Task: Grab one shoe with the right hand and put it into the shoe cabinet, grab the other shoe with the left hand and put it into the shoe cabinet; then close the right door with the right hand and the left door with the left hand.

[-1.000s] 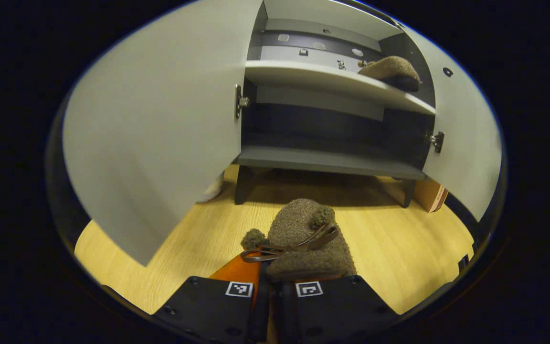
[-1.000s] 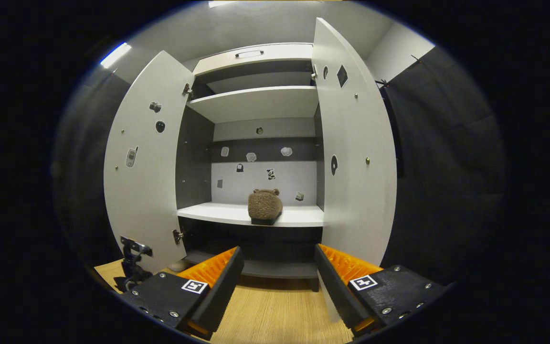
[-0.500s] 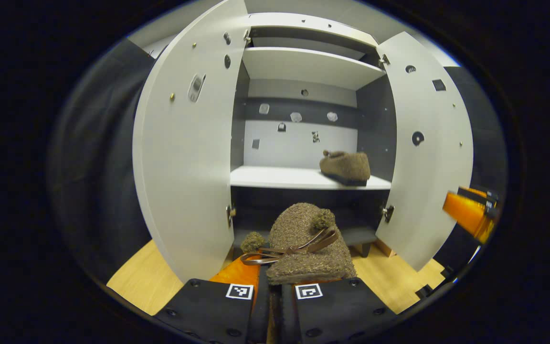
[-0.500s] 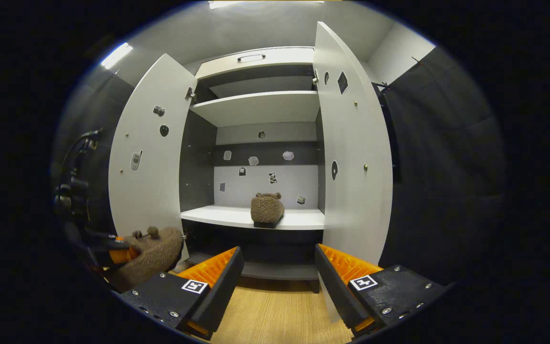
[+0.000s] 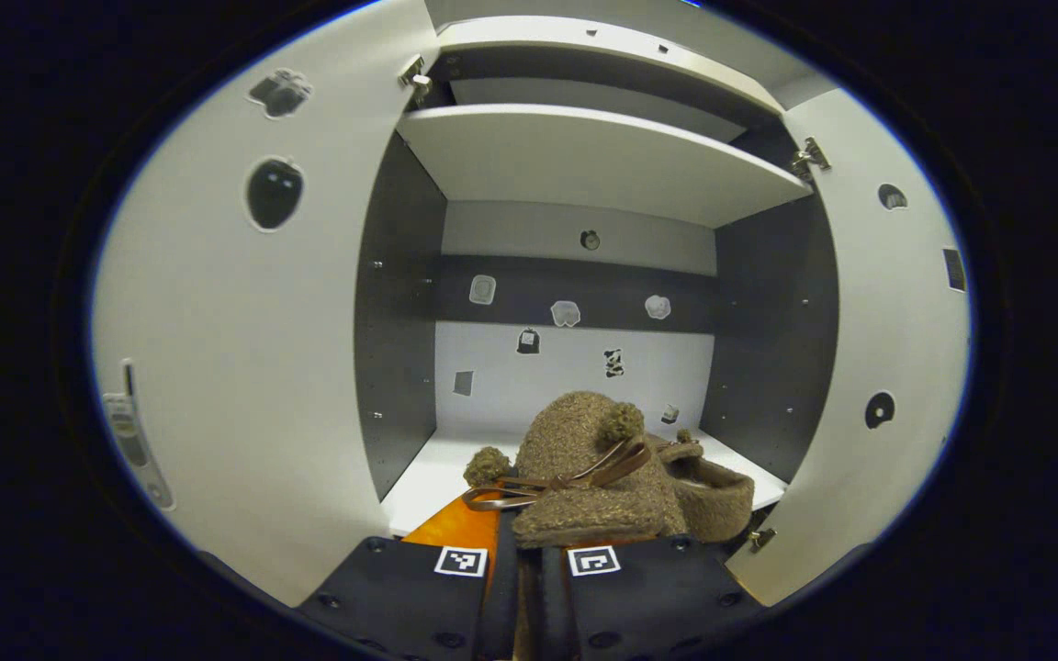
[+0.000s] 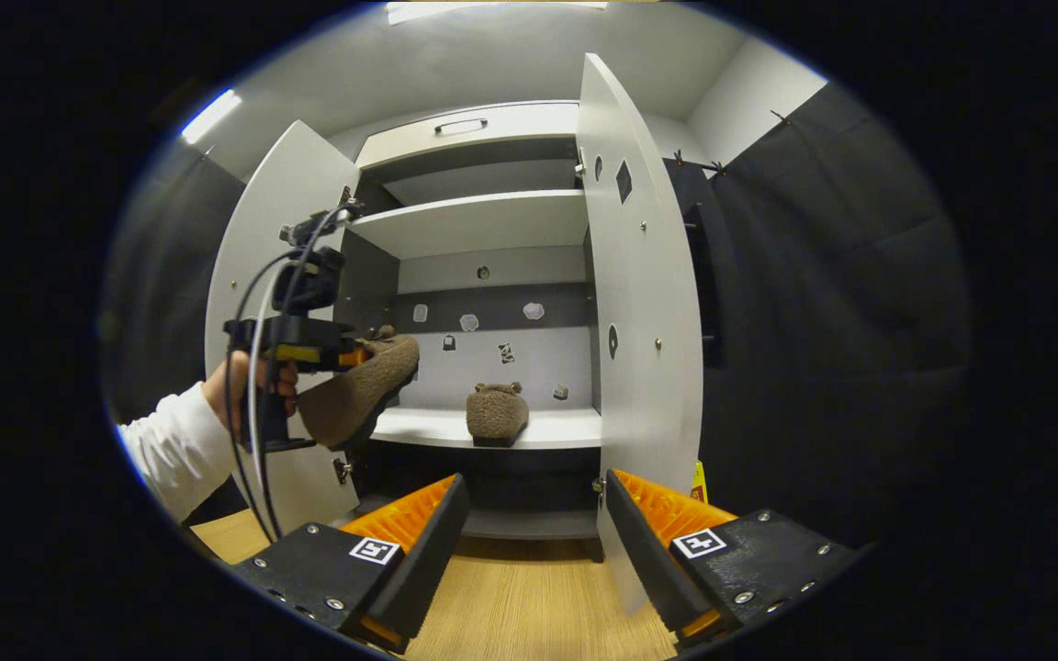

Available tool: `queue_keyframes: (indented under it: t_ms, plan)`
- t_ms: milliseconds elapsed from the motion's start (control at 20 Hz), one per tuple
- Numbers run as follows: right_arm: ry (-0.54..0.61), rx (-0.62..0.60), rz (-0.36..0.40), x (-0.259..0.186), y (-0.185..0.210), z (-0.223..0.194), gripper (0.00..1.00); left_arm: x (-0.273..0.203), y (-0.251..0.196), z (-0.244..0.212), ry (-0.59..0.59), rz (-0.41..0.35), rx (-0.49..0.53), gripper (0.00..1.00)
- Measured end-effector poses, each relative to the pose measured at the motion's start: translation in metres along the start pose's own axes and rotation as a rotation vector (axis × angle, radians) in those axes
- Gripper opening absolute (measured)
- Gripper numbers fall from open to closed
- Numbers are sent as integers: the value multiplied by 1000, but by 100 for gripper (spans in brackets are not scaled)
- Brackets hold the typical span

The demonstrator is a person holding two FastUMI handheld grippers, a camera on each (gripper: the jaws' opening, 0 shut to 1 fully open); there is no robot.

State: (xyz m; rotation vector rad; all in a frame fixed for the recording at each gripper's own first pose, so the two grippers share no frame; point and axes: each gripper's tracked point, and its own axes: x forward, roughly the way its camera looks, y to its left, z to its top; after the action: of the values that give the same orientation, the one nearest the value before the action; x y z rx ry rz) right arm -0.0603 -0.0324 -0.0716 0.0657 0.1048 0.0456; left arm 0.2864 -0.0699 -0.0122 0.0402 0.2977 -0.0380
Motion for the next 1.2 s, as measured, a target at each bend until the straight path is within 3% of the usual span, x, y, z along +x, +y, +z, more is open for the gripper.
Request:
queue_keyframes:
  t_ms: [250,600,700,800,1000,1100,1150,1200]
  plan:
    - [46,-8,-5,-3,-10,-12,92,91,1,-15,94,29,51,19]
    - [79,27,-40,1,-25,-23,92,152,0,-63,234,63,72,21]
    - [92,35,-41,1,-28,-28,92,155,5,-71,257,81,89,30]
    - [97,49,-47,4,-31,-29,92,157,2,-78,272,78,59,32]
    - [96,55,-51,9,-33,-30,92,154,7,-78,261,62,39,53]
    - [94,51,-46,12,-31,-30,92,149,3,-78,260,26,45,64]
    - [92,51,-40,14,-28,-29,92,146,6,-78,255,25,59,77]
    - [90,52,-32,16,-26,-28,92,144,9,-77,251,26,68,83]
